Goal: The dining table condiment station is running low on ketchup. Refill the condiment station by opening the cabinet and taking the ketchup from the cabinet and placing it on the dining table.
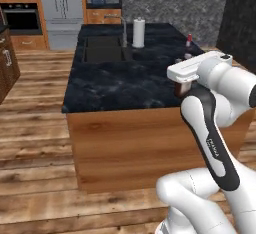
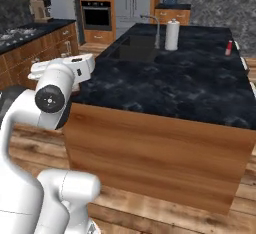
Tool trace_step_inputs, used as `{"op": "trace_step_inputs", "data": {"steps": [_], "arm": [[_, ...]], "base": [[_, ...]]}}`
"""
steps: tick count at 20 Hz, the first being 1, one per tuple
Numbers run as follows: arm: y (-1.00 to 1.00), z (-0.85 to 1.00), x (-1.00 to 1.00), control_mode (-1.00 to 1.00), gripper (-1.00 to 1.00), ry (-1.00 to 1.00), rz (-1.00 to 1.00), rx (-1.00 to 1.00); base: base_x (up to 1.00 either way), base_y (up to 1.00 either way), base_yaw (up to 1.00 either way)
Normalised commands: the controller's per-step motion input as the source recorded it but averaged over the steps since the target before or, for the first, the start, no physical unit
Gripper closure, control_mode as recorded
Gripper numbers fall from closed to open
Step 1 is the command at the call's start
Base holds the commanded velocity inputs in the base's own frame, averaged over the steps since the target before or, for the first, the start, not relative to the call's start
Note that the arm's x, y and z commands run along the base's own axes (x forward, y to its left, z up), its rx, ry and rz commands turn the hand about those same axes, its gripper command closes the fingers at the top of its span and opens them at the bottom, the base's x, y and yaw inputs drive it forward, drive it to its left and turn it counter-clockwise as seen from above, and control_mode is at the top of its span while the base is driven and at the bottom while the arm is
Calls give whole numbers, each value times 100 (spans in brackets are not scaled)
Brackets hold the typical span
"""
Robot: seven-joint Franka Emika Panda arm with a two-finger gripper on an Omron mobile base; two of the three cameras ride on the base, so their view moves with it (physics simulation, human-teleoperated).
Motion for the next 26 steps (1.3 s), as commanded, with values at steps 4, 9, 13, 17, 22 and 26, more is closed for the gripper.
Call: {"op": "trace_step_inputs", "data": {"steps": [4, 9, 13, 17, 22, 26], "arm": [[0, 0, 0, 100, 100, 0, 0, 0], [0, 0, 0, 100, 100, 0, 0, 0], [0, 0, 0, 100, 100, 0, 0, 0], [0, 0, 0, 100, 100, 0, 0, 0], [0, 0, 0, 100, 100, 0, 0, 0], [0, 0, 0, 100, 100, 0, 0, 0]], "base": [[20, -100, -7], [41, -100, -2], [66, -100, 0], [76, -100, 0], [72, -100, 0], [69, -100, 0]]}}
